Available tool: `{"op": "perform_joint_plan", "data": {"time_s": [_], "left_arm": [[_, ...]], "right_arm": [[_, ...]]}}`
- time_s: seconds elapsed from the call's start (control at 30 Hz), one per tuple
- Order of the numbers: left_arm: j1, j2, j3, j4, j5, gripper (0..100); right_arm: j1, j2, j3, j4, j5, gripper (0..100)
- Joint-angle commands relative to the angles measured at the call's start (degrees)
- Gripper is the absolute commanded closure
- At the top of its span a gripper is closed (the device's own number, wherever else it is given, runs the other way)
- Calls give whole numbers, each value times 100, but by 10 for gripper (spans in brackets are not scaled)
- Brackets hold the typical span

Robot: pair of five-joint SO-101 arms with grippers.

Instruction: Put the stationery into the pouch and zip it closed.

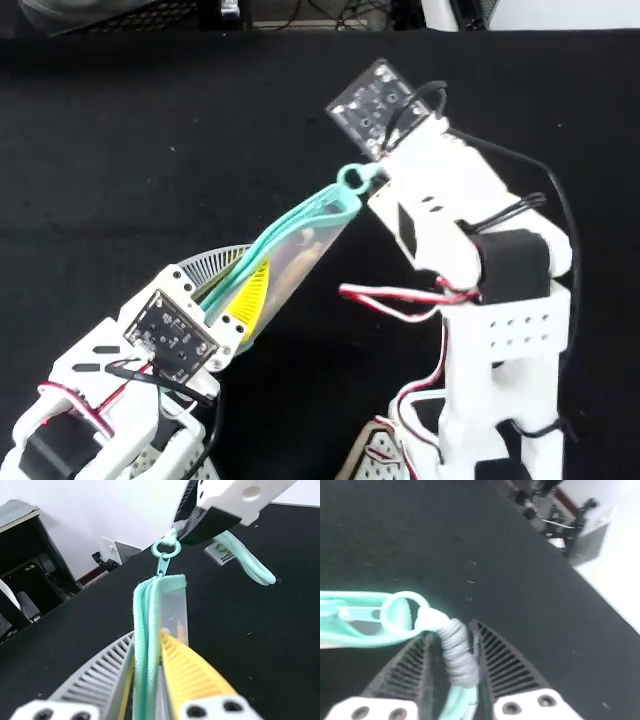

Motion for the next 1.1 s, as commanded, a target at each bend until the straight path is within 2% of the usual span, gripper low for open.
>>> {"op": "perform_joint_plan", "data": {"time_s": [0.0,0.23,0.5,0.73,1.07], "left_arm": [[13,-167,-57,88,35,971],[48,-167,-57,88,44,971],[48,-167,-48,97,35,971],[57,-176,40,273,26,971],[57,-176,57,273,26,971]], "right_arm": [[774,31,215,-598,26,986],[1371,57,734,-1284,26,986],[1714,154,998,-1802,-18,986],[2057,840,725,-1829,-281,986],[2101,1033,602,-1837,-343,986]]}}
